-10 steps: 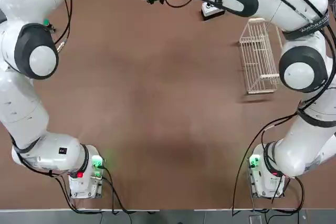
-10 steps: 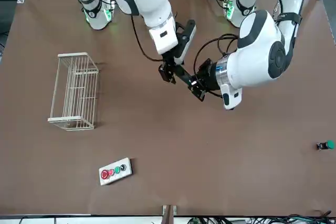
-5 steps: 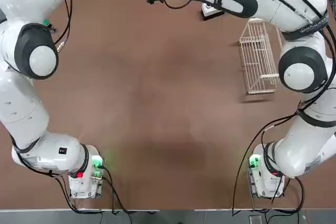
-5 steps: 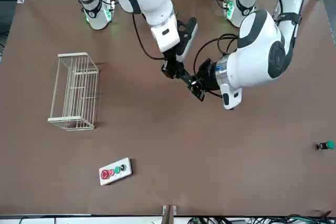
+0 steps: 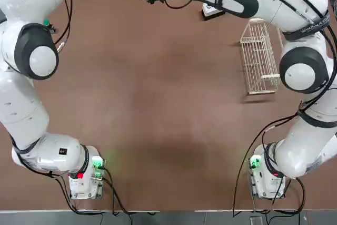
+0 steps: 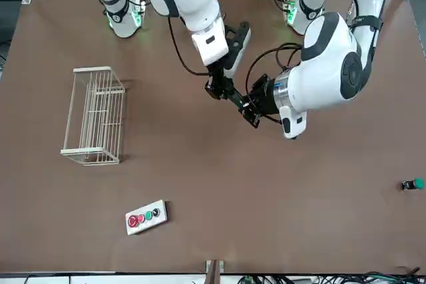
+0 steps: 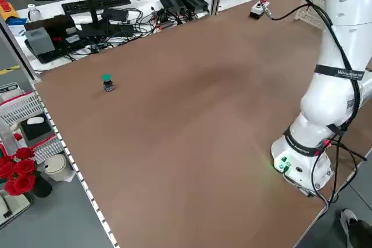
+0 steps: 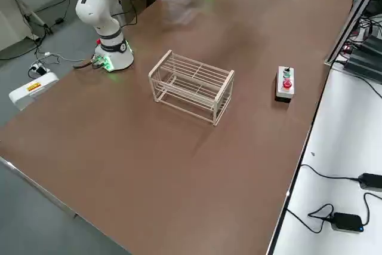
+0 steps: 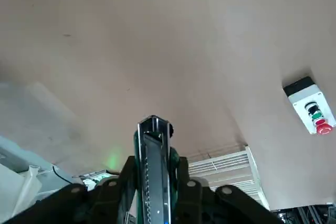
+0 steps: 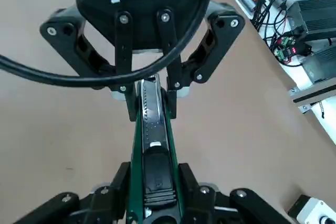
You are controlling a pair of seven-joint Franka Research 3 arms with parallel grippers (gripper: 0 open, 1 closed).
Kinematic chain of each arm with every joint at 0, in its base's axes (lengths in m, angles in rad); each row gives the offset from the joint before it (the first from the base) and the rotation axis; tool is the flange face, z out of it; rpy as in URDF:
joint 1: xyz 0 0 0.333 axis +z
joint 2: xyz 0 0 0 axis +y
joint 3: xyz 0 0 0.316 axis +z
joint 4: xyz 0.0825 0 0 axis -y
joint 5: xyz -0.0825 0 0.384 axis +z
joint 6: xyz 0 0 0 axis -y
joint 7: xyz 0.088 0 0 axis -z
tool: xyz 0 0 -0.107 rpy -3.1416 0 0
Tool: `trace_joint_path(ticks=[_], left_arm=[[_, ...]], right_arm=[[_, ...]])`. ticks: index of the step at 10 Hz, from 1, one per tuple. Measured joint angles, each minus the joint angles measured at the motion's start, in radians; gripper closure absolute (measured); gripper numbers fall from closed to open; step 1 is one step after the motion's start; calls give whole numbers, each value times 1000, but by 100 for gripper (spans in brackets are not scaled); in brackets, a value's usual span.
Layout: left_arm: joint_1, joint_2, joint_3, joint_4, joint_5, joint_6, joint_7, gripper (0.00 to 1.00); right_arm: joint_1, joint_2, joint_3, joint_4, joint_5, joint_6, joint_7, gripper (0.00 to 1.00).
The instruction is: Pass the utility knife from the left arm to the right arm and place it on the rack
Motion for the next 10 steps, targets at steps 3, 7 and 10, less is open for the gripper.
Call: trace_joint_path(ticks=[3, 7, 10], left_arm=[[9, -3, 0, 11, -1, 0, -9, 24], [43, -44, 7, 14, 9, -2, -14, 0], [168, -88, 9, 15, 105, -14, 1, 0]], right_arm=[[-1, 5, -2, 0, -2, 1, 4, 58], [-12, 6, -3, 3, -1, 0, 72, 58], [-66, -8, -3, -6, 7, -50, 205, 58]])
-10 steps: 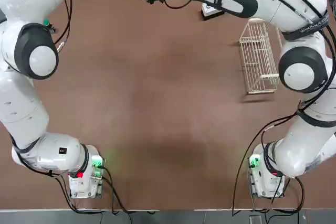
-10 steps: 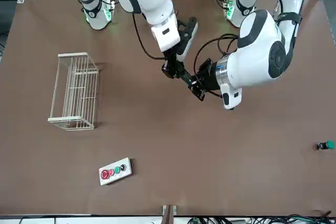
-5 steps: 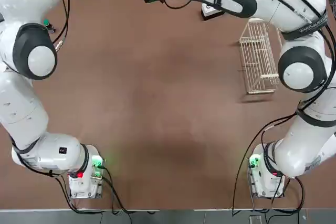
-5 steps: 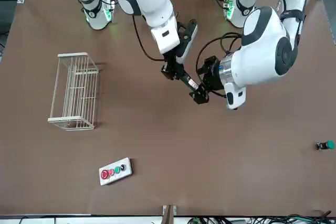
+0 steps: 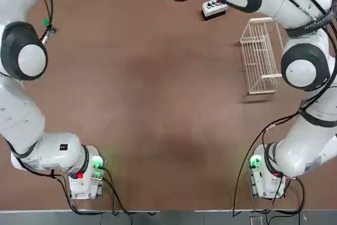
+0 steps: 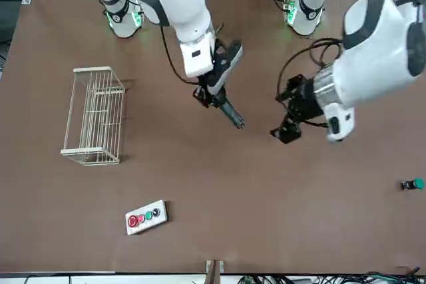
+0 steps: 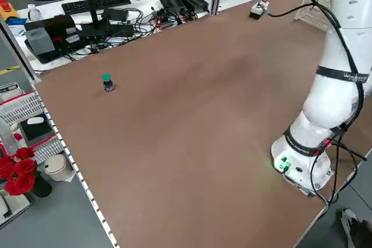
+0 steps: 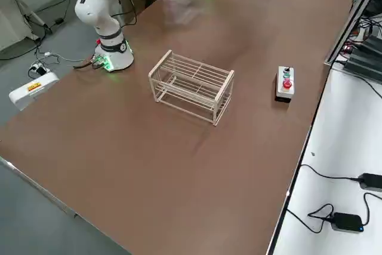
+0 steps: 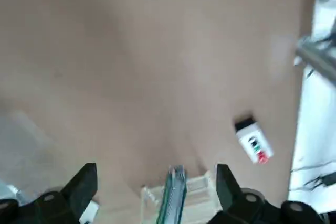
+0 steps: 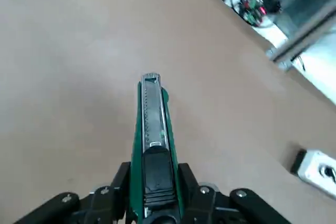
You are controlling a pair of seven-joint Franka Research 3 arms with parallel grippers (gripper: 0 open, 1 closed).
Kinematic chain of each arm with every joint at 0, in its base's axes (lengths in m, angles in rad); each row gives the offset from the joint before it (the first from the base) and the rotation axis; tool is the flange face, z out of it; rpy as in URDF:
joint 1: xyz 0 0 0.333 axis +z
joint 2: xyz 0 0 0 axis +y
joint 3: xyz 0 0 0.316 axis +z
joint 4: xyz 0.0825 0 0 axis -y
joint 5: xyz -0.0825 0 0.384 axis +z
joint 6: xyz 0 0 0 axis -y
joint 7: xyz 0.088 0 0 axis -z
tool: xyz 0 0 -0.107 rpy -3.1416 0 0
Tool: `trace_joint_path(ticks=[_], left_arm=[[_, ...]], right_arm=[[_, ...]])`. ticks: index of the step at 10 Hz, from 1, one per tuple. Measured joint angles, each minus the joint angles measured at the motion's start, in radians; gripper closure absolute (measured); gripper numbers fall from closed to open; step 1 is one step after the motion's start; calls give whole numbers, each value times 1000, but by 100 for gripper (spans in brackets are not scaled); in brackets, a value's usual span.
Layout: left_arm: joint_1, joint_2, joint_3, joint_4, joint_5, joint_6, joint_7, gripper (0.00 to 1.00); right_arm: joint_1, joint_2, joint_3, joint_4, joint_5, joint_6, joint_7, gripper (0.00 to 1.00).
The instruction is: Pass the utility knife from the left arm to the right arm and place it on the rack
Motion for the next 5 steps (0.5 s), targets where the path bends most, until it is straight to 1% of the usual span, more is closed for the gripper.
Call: trace_joint_path(ticks=[1, 2, 3, 4, 5], left_arm=[[43, -4, 0, 0, 41, -11, 39, 0], [83, -6, 1, 0, 81, -23, 91, 0], [122, -9, 2, 0, 119, -29, 155, 0], [160, -13, 2, 0, 155, -36, 247, 0], [189, -16, 3, 0, 195, -62, 349, 0]], right_arm=[[-22, -15, -13, -12, 17, -15, 18, 58], [-35, -48, -64, -40, 64, -24, 26, 58], [-41, -88, -142, -77, 129, -26, 27, 58], [-48, -133, -231, -117, 182, -27, 25, 58], [-56, -178, -310, -159, 205, -28, 24, 58]])
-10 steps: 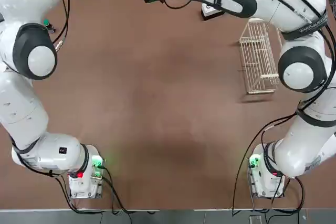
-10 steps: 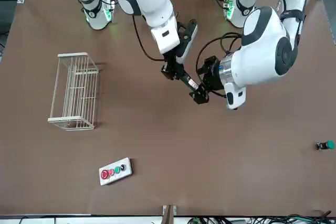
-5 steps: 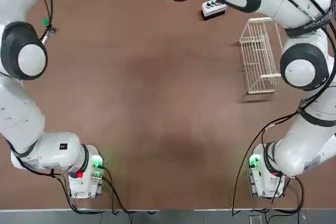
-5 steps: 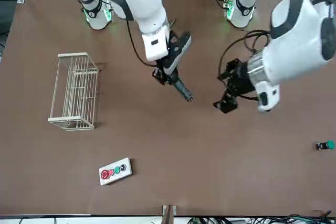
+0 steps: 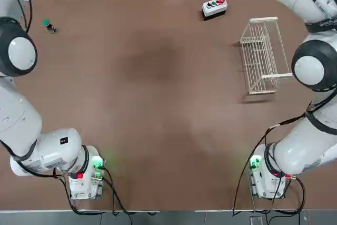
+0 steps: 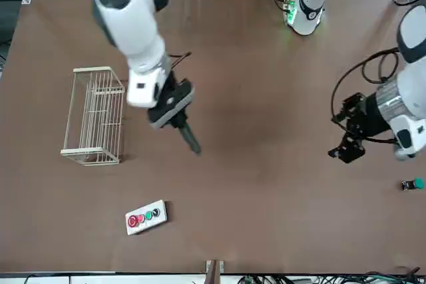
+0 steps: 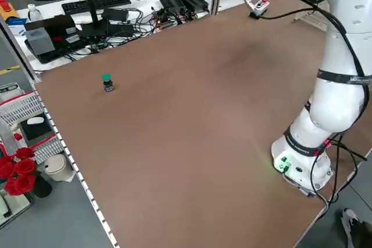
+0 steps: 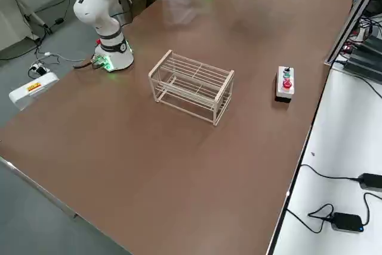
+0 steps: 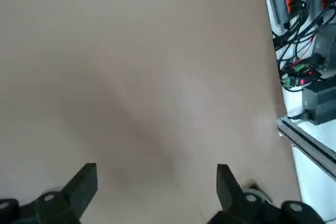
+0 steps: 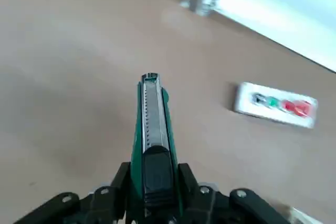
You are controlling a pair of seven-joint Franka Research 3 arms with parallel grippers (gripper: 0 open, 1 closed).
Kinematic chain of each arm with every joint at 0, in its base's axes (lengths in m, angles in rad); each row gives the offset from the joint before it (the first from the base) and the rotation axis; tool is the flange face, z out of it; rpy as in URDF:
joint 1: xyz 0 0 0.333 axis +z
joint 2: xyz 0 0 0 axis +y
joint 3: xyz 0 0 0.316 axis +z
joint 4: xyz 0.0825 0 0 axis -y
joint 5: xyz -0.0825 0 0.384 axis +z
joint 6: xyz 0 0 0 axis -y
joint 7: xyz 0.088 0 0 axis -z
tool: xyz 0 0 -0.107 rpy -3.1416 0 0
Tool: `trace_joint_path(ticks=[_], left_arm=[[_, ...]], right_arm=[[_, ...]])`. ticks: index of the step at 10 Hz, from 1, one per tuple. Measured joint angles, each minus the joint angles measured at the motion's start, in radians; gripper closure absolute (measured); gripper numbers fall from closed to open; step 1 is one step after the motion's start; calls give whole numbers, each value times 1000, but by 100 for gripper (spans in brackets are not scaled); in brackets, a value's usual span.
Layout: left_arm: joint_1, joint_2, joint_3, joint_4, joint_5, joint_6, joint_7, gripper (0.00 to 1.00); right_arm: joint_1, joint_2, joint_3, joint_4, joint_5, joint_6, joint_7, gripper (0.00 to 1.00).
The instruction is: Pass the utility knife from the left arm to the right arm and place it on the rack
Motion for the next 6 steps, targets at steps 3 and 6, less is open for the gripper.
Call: trace_joint_path(ticks=[3, 6], left_arm=[[57, -9, 0, -1, 97, -105, 280, 0], [78, -38, -2, -1, 232, -149, 609, 0]], right_arm=[[-9, -159, -184, -199, 49, -2, 2, 58], [-14, -339, -335, -440, 67, -3, 3, 58]])
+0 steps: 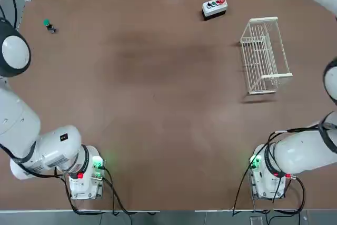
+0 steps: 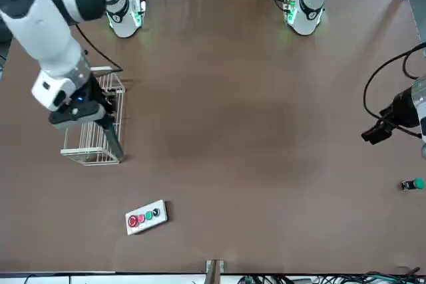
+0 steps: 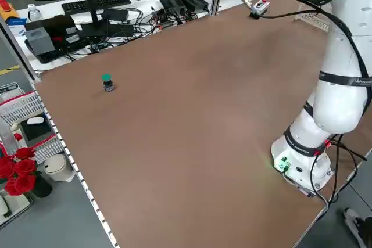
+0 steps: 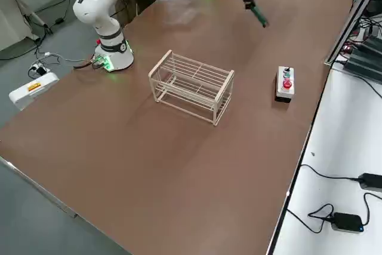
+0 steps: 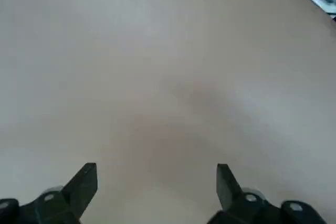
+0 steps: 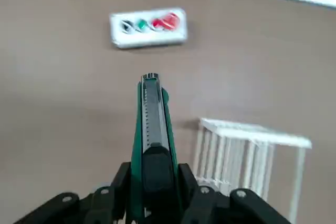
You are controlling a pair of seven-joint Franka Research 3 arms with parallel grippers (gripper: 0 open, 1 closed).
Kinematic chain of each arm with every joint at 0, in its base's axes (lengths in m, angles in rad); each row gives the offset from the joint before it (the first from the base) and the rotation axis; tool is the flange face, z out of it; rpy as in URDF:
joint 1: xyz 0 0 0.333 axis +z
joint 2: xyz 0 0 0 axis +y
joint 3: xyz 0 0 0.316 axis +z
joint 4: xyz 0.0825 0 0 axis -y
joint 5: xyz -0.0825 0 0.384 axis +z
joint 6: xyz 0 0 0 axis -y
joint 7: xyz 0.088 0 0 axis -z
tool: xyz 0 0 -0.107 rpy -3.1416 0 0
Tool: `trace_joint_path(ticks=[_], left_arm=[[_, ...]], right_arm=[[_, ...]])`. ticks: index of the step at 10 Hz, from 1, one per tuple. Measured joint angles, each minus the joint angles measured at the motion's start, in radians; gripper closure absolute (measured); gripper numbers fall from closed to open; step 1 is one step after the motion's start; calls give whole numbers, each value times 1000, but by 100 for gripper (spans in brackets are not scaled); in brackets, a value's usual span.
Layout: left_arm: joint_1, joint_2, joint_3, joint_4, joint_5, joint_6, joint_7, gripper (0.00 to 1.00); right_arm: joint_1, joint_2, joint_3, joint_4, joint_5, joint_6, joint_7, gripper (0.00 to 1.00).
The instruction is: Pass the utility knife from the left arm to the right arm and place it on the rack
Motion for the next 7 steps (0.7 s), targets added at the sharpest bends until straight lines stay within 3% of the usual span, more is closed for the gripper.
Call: trace_joint_path(ticks=[2, 4, 6, 7], left_arm=[[-13, -54, 4, -21, 10, -54, 156, 0], [-61, -83, 60, -52, 8, -68, 250, 0], [-155, -102, 190, -55, -68, -50, 350, 0], [-215, -140, 292, -57, -125, -50, 394, 0]], right_arm=[[-3, -91, -104, -140, 6, 1, -1, 58], [-4, -154, -188, -293, 15, 64, -1, 58], [-3, -205, -232, -475, 16, 215, -12, 58], [-3, -218, -245, -528, 16, 258, -19, 58]])
